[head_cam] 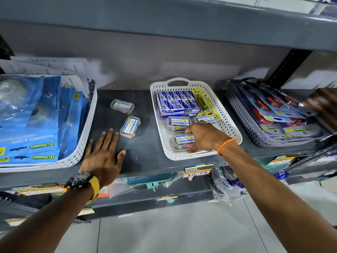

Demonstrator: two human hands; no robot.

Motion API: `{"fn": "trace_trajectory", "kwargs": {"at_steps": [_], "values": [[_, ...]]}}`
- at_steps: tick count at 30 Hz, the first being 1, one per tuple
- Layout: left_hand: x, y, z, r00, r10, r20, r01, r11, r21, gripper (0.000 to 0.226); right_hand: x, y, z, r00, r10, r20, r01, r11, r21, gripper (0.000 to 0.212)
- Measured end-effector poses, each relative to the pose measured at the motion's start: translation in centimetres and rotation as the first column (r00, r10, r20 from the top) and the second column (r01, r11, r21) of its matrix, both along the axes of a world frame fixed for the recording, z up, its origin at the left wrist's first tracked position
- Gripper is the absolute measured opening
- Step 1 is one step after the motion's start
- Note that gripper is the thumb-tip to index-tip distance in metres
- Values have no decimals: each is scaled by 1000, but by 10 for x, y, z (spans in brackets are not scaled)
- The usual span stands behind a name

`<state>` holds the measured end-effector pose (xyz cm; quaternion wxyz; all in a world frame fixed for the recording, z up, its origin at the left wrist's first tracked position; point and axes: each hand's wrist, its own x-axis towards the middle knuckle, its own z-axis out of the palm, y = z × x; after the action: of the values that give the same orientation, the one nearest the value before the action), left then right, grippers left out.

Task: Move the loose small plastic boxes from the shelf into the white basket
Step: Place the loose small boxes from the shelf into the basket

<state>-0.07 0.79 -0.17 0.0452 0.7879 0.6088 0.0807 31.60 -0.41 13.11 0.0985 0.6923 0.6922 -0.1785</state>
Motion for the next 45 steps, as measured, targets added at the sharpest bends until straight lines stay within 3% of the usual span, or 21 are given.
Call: {"fn": "trace_trajectory", "kwargs": {"at_steps": [4, 9, 14, 17, 26, 30, 35, 40, 42, 45], "values": [[2, 1, 0, 1000, 6, -3, -6, 1000, -5, 74, -1, -5, 27, 995, 18, 93, -26, 997, 78, 80], [3, 0, -1, 999, 15, -30, -15, 1000, -18, 74, -52, 15, 46, 993, 120, -2, -112, 933, 342, 72], [4, 0, 1, 999, 16, -37, -17, 1000, -23, 75, -115, 52, 16, 955, 291, 61, -289, 863, 415, 70], [4, 0, 2, 999, 16, -39, -17, 999, -27, 75, -137, 73, -4, 949, 292, 124, -317, 864, 391, 67], [4, -2, 4, 1000, 13, -8, -14, 999, -35, 74, -151, 89, -33, 975, 220, 15, -217, 943, 253, 69], [3, -1, 2, 1000, 12, -6, -12, 999, -31, 74, -141, 83, -27, 980, 189, -65, -154, 923, 352, 72], [2, 0, 0, 999, 16, -41, -17, 1000, -23, 75, -101, 67, 4, 975, 150, -163, -43, 850, 526, 57], [2, 1, -1, 999, 21, -50, -22, 1000, -9, 75, -27, 44, 26, 987, -15, -159, 107, 800, 591, 73], [0, 1, -2, 999, 21, -45, -22, 1000, -11, 75, 7, 32, 23, 985, -111, -134, 168, 812, 558, 66], [-1, 2, -2, 999, 15, -36, -16, 1000, -20, 76, 47, 12, 11, 965, -253, -76, 257, 833, 490, 80]]}}
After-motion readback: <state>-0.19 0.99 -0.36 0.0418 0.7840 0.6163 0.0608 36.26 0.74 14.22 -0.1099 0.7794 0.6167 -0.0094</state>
